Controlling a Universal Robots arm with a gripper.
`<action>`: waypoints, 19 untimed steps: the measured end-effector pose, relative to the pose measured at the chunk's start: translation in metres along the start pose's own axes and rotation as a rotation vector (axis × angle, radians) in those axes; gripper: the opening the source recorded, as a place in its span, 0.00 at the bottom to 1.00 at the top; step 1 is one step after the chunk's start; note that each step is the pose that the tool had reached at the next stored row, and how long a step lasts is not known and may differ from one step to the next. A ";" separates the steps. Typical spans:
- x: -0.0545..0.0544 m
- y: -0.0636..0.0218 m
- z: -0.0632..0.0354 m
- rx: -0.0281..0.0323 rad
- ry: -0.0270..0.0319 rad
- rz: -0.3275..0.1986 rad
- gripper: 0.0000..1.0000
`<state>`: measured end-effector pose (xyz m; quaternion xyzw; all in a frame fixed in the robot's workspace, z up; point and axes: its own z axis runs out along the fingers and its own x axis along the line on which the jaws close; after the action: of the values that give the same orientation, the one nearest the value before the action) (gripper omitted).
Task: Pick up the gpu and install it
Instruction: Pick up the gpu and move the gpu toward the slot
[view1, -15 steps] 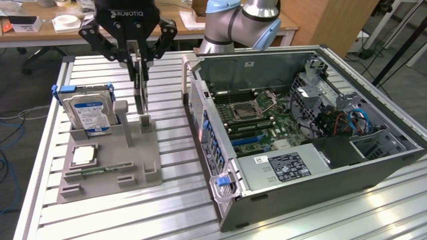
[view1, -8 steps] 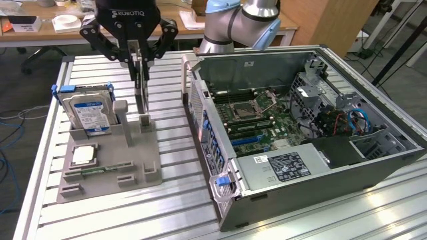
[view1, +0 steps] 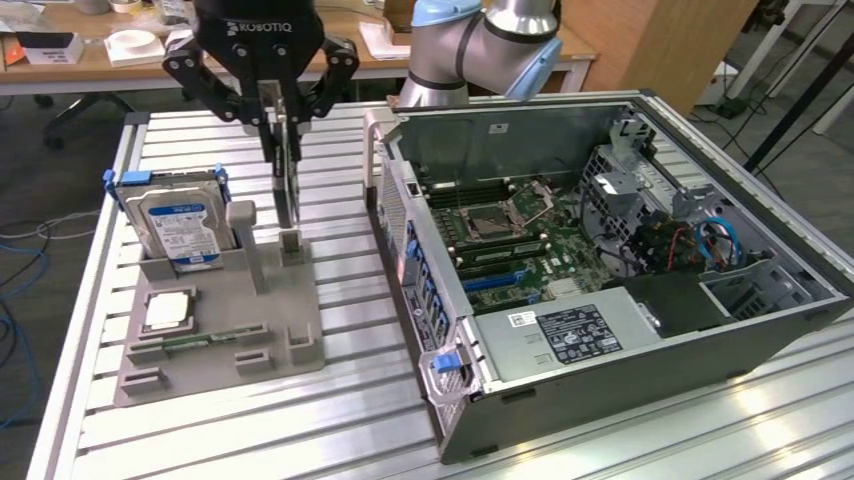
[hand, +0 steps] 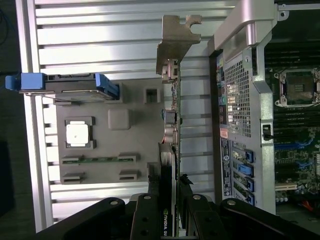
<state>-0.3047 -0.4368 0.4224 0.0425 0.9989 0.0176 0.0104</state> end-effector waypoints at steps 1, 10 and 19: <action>0.000 0.0000 0.0000 0.0000 0.0000 0.000 0.26; -0.002 0.0002 0.0001 -0.0001 0.0000 0.000 0.26; -0.004 0.0004 0.0001 0.0000 0.0000 0.000 0.26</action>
<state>-0.3006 -0.4368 0.4224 0.0425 0.9989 0.0176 0.0104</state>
